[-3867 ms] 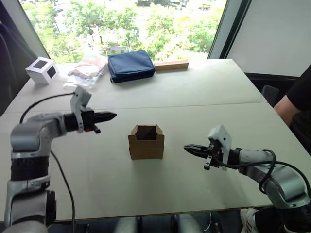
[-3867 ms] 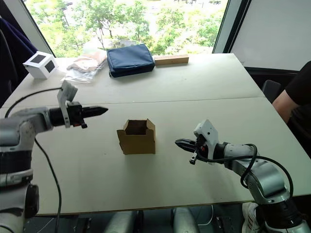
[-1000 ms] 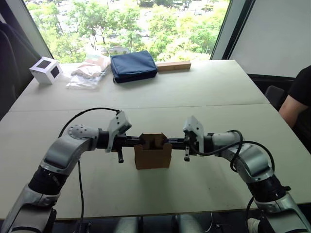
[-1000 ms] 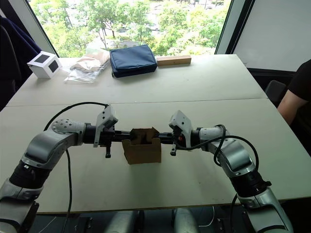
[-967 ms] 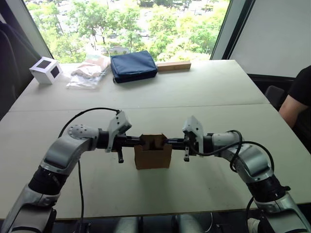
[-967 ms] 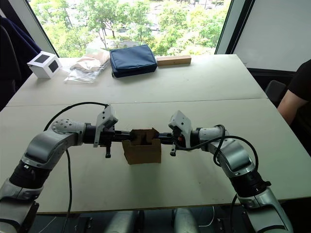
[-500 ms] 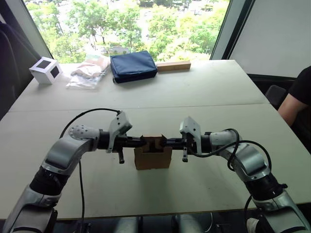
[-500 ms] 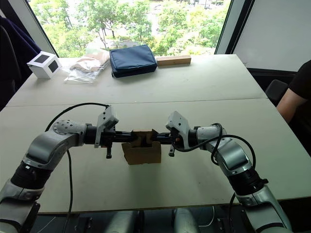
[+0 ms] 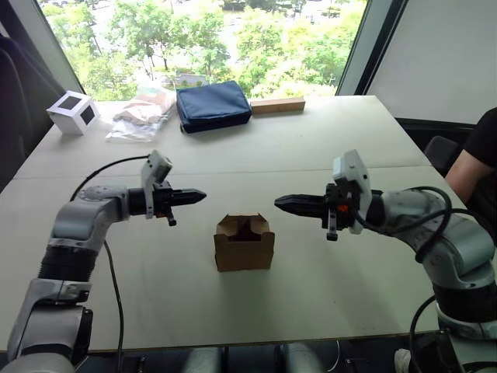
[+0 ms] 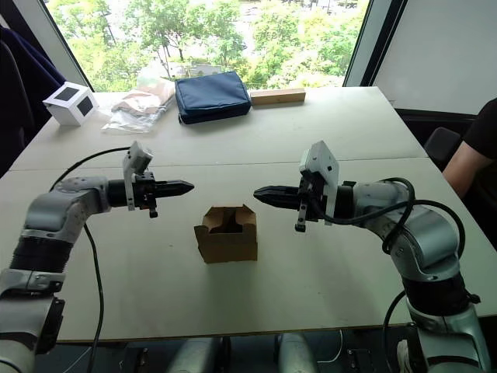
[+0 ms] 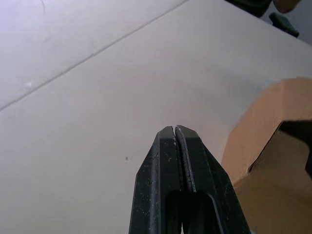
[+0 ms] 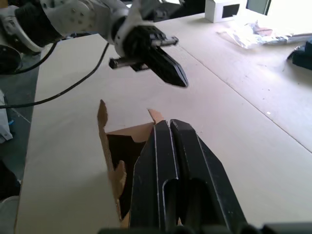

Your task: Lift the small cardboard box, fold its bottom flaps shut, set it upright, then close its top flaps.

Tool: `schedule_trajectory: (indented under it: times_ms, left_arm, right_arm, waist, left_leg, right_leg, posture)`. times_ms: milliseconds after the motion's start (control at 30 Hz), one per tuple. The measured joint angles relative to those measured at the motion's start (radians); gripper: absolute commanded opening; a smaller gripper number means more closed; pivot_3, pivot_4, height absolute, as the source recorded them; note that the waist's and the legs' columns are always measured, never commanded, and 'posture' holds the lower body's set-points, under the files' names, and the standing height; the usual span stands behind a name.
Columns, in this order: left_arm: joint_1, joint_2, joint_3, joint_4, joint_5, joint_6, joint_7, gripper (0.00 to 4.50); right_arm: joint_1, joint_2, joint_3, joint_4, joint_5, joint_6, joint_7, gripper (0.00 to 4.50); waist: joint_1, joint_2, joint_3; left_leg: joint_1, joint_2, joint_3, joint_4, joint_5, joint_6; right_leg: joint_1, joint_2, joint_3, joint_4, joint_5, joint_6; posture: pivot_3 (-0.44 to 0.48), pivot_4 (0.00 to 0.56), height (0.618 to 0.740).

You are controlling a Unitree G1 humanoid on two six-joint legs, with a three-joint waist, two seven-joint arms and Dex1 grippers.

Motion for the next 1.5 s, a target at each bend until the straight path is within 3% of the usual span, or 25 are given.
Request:
schedule_trajectory:
  times_ms: [167, 533, 800, 1500]
  left_arm:
    - [-0.025, -0.058, -0.08, 0.132, 0.052, -0.048, -0.084, 0.02]
    - [-0.121, -0.111, -0.154, 0.345, 0.131, -0.093, -0.261, 0.02]
    - [-0.143, -0.163, -0.16, 0.413, 0.162, -0.116, -0.32, 0.02]
    - [-0.163, -0.165, -0.153, 0.433, 0.17, -0.113, -0.333, 0.02]
  right_arm:
    - [0.067, -0.02, 0.128, -0.15, -0.015, 0.014, -0.03, 0.0]
    - [0.06, -0.029, 0.322, -0.135, -0.236, -0.117, -0.074, 0.0]
    - [0.017, -0.019, 0.373, -0.076, -0.33, -0.162, -0.073, 0.0]
    - [-0.015, 0.05, 0.429, 0.027, -0.397, -0.177, -0.037, 0.0]
  waist:
    - [0.001, 0.0, 0.0]
    - [-0.001, -0.001, 0.0]
    - [-0.003, -0.001, 0.0]
    - [-0.005, -0.001, 0.0]
  left_leg:
    - [0.0, 0.0, 0.0, 0.001, 0.0, 0.0]
    - [-0.001, 0.0, 0.0, 0.001, 0.0, 0.0]
    - [-0.001, 0.0, 0.0, 0.001, 0.0, 0.001]
    - [-0.001, 0.0, 0.0, 0.001, 0.0, 0.0]
  right_leg:
    - [0.0, 0.0, 0.0, 0.0, 0.0, 0.0]
    - [0.0, 0.0, -0.002, 0.0, 0.0, 0.0]
    - [0.0, 0.001, -0.002, 0.0, 0.0, 0.0]
    - [-0.001, 0.001, -0.002, 0.001, 0.0, 0.0]
  posture:
    - [0.0, 0.15, 0.737]
    - [0.0, 0.15, 0.737]
    - [0.0, 0.15, 0.737]
    - [0.0, 0.15, 0.737]
